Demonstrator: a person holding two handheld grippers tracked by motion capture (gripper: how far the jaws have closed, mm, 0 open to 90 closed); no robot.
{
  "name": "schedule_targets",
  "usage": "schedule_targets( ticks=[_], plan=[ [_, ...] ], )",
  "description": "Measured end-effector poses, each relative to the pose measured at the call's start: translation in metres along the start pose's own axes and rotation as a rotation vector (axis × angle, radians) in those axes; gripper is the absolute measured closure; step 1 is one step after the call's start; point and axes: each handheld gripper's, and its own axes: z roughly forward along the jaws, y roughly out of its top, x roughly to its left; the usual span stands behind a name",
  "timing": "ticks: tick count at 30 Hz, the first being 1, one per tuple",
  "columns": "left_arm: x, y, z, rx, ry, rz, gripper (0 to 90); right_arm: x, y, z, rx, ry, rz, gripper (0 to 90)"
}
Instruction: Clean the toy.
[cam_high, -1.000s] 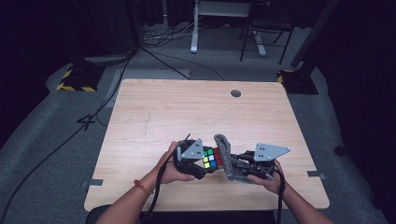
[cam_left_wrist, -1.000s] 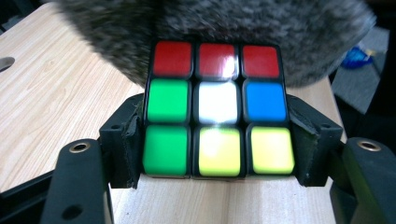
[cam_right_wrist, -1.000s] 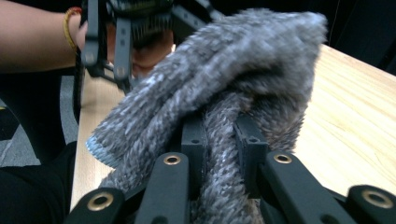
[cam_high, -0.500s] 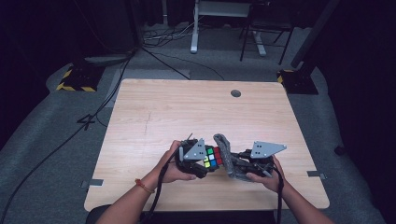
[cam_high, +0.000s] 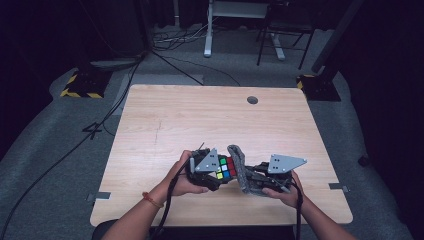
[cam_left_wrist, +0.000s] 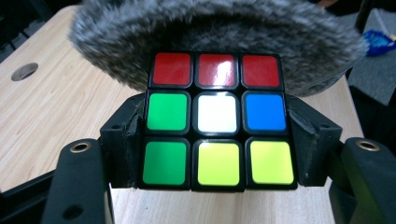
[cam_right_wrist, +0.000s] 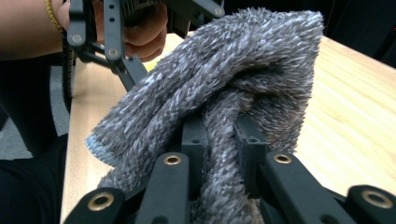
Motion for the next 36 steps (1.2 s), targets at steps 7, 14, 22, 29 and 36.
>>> schedule_targets(
  ticks=[7, 14, 22, 29, 36],
  plan=[
    [-0.004, 0.000, 0.013, 0.059, 0.000, 0.015, 32.2, 0.003, 0.002, 0.002, -0.003, -0.005, -0.010, 77.7],
    [-0.006, 0.001, 0.021, 0.079, -0.008, 0.029, 33.3, 0.006, 0.005, 0.002, -0.004, -0.021, -0.032, 77.6],
    [0.002, 0.001, 0.001, 0.008, 0.021, 0.000, 33.5, -0.010, -0.006, 0.002, 0.052, -0.043, 0.039, 77.5],
    [0.005, 0.004, -0.016, -0.070, 0.034, -0.014, 33.5, -0.019, -0.017, 0.009, 0.093, -0.017, 0.093, 77.5],
    [0.003, 0.003, -0.014, -0.059, 0.020, -0.005, 33.4, -0.014, -0.014, 0.007, 0.054, 0.013, 0.091, 77.5]
  ],
)
